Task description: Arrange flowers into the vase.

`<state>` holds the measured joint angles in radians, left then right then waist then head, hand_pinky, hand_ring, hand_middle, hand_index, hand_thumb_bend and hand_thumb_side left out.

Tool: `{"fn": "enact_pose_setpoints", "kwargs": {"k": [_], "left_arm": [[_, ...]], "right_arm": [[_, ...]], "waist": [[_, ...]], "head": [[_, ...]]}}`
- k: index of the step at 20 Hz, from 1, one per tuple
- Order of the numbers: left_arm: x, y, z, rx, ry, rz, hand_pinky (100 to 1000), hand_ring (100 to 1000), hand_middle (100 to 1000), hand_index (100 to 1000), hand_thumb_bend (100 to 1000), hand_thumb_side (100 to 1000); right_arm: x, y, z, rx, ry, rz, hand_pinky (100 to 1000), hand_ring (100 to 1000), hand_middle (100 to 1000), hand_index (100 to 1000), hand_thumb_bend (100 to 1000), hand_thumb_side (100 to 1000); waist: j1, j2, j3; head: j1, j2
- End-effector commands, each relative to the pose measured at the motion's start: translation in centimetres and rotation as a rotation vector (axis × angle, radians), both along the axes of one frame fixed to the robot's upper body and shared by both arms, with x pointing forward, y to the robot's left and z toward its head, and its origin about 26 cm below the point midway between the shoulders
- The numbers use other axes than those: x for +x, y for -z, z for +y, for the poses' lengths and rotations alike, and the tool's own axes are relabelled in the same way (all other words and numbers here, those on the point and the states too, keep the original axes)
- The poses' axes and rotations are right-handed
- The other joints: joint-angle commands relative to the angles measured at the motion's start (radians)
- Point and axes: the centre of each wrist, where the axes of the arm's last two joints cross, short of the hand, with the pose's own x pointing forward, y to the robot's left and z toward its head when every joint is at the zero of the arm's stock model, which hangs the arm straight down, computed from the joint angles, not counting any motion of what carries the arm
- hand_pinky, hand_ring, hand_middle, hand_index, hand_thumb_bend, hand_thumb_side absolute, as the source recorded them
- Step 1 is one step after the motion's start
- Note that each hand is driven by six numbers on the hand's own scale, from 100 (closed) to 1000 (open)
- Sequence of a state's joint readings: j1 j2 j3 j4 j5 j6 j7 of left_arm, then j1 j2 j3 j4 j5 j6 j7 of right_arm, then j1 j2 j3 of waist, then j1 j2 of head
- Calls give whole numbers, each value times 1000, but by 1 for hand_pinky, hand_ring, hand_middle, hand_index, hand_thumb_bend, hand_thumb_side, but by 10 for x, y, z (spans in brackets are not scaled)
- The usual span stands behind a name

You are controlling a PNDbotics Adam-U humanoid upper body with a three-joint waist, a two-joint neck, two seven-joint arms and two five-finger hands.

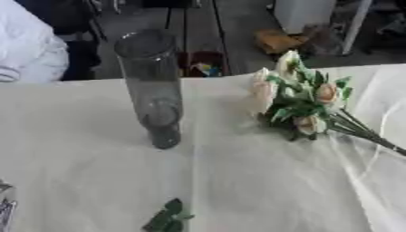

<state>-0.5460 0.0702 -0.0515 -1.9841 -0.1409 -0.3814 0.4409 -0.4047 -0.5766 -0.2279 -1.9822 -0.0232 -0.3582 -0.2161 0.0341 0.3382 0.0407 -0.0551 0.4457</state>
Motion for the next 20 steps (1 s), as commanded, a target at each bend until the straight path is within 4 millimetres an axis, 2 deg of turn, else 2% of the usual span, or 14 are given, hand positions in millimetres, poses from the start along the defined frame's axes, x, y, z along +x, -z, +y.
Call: {"fn": "enact_pose_setpoints", "kwargs": {"k": [1,8,11,13,14,20], "left_arm": [[-3,-5,1,12,3,-21,661,724,777,862,382,953],[-3,-4,1,19,6,-14,662,725,778,862,380,953],[-3,-3,1,23,6,-9,662,726,779,862,379,953],[-3,-2,1,27,6,-6,663,726,779,862,377,953],[-4,-2,1,29,6,-5,663,726,779,862,377,953],[-4,0,1,40,12,1,663,726,779,861,376,954]], "right_arm": [[-5,-19,-10,-111,76,0,814,834,543,935,100,915],[4,-34,-40,-358,233,102,812,867,549,939,100,894],[8,-41,-60,-465,317,151,807,879,563,943,139,888],[10,-46,-75,-533,373,181,798,887,582,945,134,857],[12,-49,-82,-579,406,202,795,888,593,946,164,891],[23,-55,-122,-825,551,352,798,921,683,971,191,896]], "waist": [[-1,-28,-2],[3,-35,-4],[3,-37,-7],[2,-38,-8],[2,-39,-7],[-1,-45,-3]], "head": [[-7,-8],[3,5],[10,10],[14,13],[15,15],[14,21]]}}
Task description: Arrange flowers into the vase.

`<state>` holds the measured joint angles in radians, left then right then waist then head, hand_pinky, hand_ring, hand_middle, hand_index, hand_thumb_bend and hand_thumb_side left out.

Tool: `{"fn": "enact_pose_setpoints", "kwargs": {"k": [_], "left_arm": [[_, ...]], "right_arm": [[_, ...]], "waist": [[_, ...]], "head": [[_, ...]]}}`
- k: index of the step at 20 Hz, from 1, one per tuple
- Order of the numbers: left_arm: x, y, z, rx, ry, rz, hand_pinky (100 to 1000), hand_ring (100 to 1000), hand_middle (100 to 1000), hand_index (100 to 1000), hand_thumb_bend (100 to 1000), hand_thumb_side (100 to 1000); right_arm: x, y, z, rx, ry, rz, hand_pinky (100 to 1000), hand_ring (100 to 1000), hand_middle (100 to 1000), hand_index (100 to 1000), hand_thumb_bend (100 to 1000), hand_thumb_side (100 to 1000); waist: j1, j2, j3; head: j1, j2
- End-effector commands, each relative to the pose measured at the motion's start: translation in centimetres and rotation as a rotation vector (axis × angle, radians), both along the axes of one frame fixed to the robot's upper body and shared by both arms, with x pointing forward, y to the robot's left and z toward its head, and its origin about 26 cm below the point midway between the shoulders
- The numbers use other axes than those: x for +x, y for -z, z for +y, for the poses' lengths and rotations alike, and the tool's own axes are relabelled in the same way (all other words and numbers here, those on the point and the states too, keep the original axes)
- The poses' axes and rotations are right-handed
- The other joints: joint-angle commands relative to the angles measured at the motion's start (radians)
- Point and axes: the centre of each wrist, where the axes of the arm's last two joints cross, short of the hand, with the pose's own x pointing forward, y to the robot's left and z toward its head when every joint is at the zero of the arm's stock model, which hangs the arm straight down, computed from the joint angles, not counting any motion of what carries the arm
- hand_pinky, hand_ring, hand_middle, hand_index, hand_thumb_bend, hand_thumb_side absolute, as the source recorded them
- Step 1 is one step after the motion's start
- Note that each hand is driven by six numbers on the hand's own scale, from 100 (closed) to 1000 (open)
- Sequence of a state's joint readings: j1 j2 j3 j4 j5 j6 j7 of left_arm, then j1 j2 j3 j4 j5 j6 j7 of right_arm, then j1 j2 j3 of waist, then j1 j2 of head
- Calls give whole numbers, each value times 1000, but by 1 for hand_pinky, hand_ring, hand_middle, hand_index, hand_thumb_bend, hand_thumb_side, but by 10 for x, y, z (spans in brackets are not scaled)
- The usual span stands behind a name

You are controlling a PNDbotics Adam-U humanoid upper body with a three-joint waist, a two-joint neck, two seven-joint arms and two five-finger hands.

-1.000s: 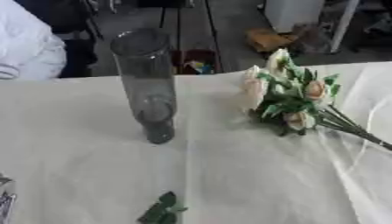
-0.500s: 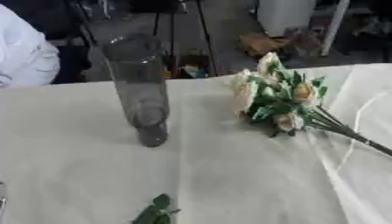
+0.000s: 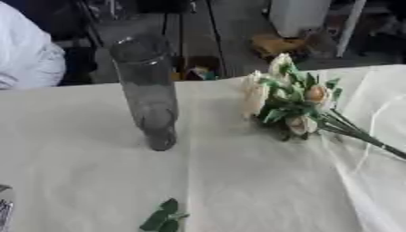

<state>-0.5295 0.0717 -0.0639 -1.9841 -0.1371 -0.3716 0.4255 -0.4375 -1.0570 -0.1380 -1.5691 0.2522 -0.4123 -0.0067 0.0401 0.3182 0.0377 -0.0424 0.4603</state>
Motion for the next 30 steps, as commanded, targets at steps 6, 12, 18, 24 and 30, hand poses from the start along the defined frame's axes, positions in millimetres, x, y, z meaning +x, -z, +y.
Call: {"fn": "enact_pose_setpoints", "kwargs": {"k": [6,12,18,24,30], "left_arm": [[-3,-4,1,27,8,-17,663,726,780,862,375,954],[-3,-3,1,33,13,-10,662,727,780,861,375,952],[-4,-2,0,40,20,-2,662,727,780,862,373,952],[-4,-1,-1,44,27,3,663,727,781,862,371,951],[-4,-1,-2,43,32,4,663,728,781,862,369,951]], "right_arm": [[4,-32,-38,-234,142,83,797,934,748,977,228,896],[16,-38,-47,-297,163,121,795,946,793,977,252,893],[40,-37,-46,-374,162,171,792,958,847,973,251,901],[68,-31,-37,-448,170,227,793,960,886,975,295,901],[80,-23,-36,-489,181,262,804,974,903,982,338,881]], "waist": [[-12,-33,5],[-11,-44,6],[-13,-52,6],[-12,-56,8],[-12,-55,12]], "head": [[-12,10],[-37,10],[-36,14],[-35,14],[-36,11]]}}
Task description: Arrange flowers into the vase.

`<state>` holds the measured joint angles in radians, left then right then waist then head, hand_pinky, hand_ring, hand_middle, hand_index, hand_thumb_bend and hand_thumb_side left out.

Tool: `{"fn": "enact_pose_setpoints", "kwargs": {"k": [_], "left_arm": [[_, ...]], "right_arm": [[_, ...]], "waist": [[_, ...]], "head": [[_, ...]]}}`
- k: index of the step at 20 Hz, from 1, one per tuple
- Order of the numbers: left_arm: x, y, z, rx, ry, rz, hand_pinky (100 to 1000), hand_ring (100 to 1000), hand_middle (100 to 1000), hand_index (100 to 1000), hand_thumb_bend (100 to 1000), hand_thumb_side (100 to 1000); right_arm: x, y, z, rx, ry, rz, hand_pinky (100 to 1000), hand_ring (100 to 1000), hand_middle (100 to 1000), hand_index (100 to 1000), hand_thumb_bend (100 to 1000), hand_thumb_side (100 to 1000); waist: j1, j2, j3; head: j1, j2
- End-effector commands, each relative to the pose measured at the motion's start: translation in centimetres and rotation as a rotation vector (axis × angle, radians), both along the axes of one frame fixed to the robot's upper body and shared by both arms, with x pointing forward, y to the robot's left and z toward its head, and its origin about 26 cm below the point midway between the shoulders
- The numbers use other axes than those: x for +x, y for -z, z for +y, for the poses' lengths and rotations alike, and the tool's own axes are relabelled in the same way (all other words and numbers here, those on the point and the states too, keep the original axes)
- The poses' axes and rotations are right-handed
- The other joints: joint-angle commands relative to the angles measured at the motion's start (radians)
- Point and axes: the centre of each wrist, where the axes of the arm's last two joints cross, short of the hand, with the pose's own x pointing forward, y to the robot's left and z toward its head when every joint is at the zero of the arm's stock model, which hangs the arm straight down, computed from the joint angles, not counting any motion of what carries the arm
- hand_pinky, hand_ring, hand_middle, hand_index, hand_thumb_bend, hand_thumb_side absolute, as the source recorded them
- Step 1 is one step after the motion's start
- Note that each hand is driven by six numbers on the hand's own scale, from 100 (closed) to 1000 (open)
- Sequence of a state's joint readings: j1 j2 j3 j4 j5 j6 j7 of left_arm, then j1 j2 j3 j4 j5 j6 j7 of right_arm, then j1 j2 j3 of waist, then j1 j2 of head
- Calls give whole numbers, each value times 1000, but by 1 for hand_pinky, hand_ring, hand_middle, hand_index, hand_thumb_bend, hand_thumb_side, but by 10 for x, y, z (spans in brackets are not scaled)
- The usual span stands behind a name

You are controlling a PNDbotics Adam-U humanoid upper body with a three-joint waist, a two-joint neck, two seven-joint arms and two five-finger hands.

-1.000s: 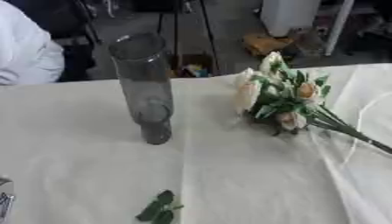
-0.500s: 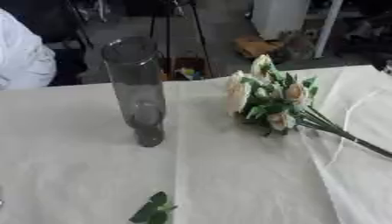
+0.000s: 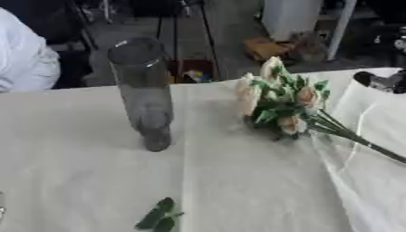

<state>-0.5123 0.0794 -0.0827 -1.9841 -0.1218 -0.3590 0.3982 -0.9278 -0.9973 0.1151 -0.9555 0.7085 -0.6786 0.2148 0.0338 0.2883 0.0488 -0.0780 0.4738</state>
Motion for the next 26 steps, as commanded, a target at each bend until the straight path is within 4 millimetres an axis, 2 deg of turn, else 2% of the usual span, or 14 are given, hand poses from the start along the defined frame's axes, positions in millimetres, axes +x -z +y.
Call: {"fn": "enact_pose_setpoints", "kwargs": {"k": [1,3,8,11,17,18,21,26], "left_arm": [[-3,-6,0,9,10,-26,663,728,781,862,369,951],[-3,-6,0,9,11,-26,663,728,782,862,370,951],[-3,-6,-2,9,20,-25,664,729,782,863,369,951],[-3,-5,-2,8,22,-20,664,729,782,862,367,951],[-3,-5,-2,6,23,-21,664,729,782,862,368,951],[-3,-5,-2,6,23,-21,665,730,783,862,367,950],[-3,-6,-3,1,27,-21,665,730,783,862,367,951],[-4,-5,-5,0,33,-19,666,731,784,862,364,952]], "right_arm": [[-1,-10,-5,-32,25,-14,804,974,903,982,338,881],[1,-8,-5,-37,26,-12,809,976,901,984,341,885],[21,1,14,-40,-12,19,815,976,898,988,348,894],[27,6,18,-45,-10,44,823,982,904,997,367,881],[30,13,17,-45,-1,62,827,984,901,1000,377,869],[30,14,16,-43,-1,65,815,953,840,990,384,800],[30,38,8,-10,-1,112,823,949,826,993,386,768],[28,54,-1,22,38,153,861,974,819,1000,431,754]], "waist": [[-6,-25,2],[-6,-25,3],[-5,-27,7],[-4,-26,6],[-4,-25,5],[-4,-25,5],[0,-20,7],[4,-16,10]], "head": [[0,-3],[-1,-4],[-10,-13],[-16,-17],[-19,-18],[-20,-19],[-25,-26],[-29,-29]]}}
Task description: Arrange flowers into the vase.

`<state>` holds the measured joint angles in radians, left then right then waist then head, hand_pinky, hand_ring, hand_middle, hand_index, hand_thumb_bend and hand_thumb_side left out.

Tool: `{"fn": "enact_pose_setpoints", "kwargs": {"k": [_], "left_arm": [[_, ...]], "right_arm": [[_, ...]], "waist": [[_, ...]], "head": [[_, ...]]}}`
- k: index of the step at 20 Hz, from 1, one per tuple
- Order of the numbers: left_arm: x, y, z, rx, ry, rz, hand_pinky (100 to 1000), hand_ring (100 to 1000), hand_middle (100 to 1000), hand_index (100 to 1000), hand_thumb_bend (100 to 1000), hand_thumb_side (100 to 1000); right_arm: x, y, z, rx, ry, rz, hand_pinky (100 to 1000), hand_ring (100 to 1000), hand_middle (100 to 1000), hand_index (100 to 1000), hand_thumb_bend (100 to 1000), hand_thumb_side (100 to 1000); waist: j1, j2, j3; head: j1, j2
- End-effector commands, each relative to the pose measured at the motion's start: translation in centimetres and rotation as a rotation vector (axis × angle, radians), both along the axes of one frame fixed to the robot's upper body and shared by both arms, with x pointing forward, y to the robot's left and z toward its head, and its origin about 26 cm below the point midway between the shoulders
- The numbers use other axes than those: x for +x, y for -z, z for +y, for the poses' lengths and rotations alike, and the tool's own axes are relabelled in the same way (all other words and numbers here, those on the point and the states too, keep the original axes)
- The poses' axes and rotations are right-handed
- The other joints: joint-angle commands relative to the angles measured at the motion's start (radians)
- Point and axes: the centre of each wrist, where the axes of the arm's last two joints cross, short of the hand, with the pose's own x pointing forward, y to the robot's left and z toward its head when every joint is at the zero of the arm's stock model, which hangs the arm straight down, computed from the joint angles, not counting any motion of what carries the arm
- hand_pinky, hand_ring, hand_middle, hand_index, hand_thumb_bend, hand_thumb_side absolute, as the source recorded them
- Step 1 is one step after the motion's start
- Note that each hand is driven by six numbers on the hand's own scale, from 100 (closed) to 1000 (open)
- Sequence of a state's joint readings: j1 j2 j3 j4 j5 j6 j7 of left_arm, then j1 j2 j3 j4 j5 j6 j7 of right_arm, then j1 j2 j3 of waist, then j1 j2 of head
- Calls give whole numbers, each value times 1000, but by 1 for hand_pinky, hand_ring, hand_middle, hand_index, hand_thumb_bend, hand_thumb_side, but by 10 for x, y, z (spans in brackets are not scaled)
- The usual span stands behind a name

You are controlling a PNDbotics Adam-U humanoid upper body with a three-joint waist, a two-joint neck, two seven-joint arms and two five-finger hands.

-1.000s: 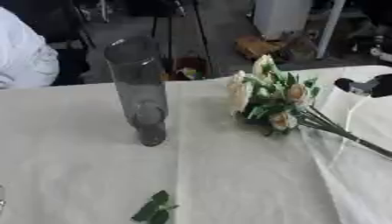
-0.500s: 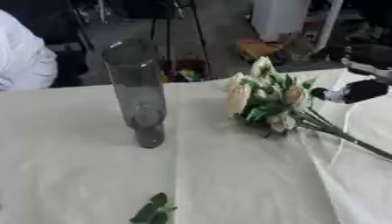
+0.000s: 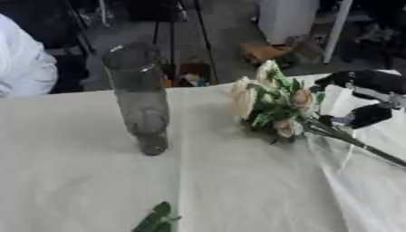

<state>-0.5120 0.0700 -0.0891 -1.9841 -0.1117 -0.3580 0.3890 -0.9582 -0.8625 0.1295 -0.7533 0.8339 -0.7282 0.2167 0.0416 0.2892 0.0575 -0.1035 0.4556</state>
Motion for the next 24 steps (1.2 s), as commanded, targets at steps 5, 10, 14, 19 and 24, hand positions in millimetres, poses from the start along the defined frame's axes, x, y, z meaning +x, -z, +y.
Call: {"fn": "enact_pose_setpoints", "kwargs": {"k": [5,10,14,19,24], "left_arm": [[-3,-6,-2,1,14,-21,667,732,784,863,360,953],[-3,-6,-2,-1,15,-22,667,732,784,863,356,953],[-3,-6,-3,-1,17,-21,667,733,784,862,354,953],[-4,-6,-3,1,21,-20,668,735,785,862,351,954],[-4,-6,-4,-1,22,-18,670,736,785,862,349,954]], "right_arm": [[-5,-9,-10,12,67,11,875,989,841,1000,475,753],[-5,-6,-10,33,103,5,866,982,817,1000,466,763],[-5,-5,-10,60,133,-22,855,973,798,1000,455,773],[-4,-1,-12,80,196,-39,856,975,797,1000,453,784],[0,6,-9,75,221,-13,863,979,807,1000,452,773]], "waist": [[0,-11,0],[4,-7,1],[5,-6,3],[5,-3,2],[6,2,5]], "head": [[-7,-13],[-11,-16],[-15,-18],[-19,-25],[-26,-28]]}}
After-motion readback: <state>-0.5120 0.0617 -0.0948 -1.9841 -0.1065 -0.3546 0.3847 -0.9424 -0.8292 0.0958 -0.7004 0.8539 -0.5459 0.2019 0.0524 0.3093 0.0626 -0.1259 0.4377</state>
